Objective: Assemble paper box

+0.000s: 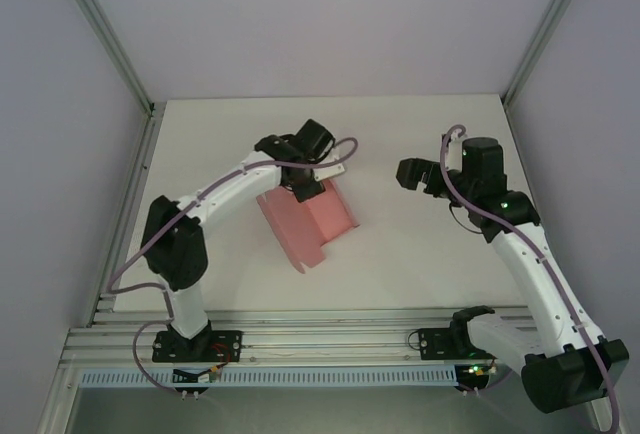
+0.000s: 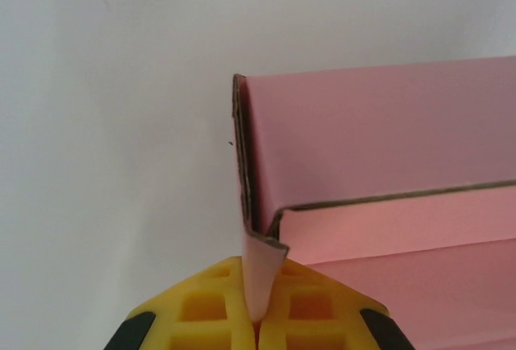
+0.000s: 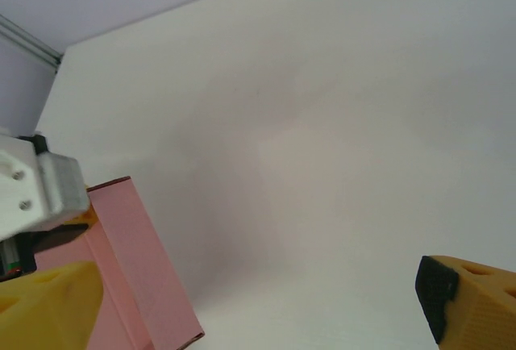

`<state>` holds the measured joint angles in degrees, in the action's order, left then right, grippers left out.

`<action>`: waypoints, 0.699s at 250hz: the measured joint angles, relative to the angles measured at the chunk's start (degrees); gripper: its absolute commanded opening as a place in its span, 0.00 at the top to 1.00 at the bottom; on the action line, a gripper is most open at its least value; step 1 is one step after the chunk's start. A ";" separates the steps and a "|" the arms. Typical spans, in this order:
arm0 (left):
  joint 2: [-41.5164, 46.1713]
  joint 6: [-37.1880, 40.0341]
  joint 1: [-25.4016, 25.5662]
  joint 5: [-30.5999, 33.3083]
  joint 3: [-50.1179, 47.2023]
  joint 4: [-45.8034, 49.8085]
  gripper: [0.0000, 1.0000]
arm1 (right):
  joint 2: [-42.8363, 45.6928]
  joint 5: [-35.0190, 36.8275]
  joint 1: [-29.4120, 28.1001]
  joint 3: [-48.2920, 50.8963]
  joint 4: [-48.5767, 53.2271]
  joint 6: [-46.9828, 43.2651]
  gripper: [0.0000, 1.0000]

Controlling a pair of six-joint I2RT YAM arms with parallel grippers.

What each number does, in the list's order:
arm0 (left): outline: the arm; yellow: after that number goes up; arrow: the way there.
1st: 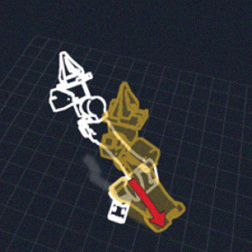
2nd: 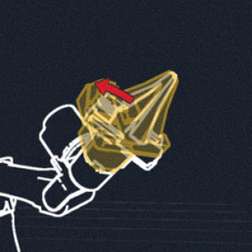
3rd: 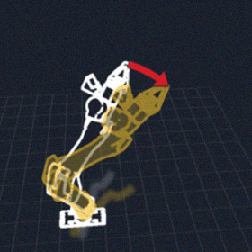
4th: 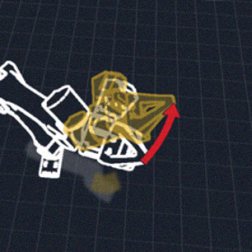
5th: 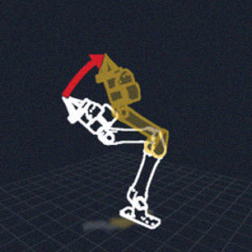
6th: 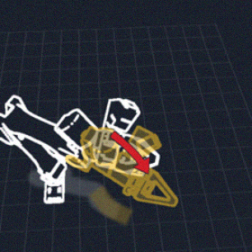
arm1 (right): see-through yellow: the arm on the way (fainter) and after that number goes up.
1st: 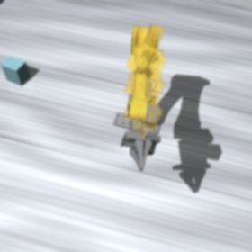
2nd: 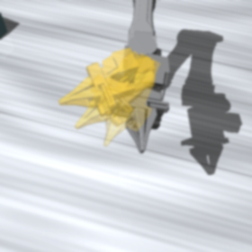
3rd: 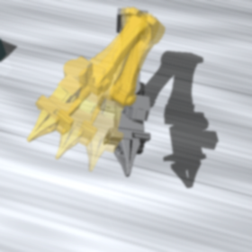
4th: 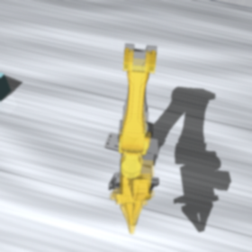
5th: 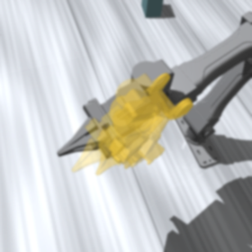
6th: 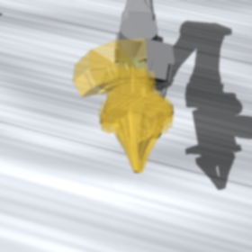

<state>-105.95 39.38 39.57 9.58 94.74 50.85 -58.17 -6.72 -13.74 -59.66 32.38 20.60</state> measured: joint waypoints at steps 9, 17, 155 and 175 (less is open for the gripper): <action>-2.12 4.13 0.74 1.36 2.21 2.58 1.00 | 0.00 0.00 0.24 0.00 0.72 0.00 0.00; -4.00 6.99 1.38 2.14 4.33 4.87 1.00 | 0.00 0.02 0.35 0.07 1.20 -0.02 0.00; -23.69 27.58 8.83 6.43 17.29 15.67 0.52 | 3.19 0.66 1.81 2.16 4.00 -0.26 0.00; -23.91 26.82 9.01 6.29 17.90 14.99 0.29 | 3.54 0.87 2.03 2.62 4.22 -0.35 0.00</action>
<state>-129.86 66.19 48.58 15.88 112.64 65.84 -54.63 -5.85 -11.70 -57.04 36.60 20.25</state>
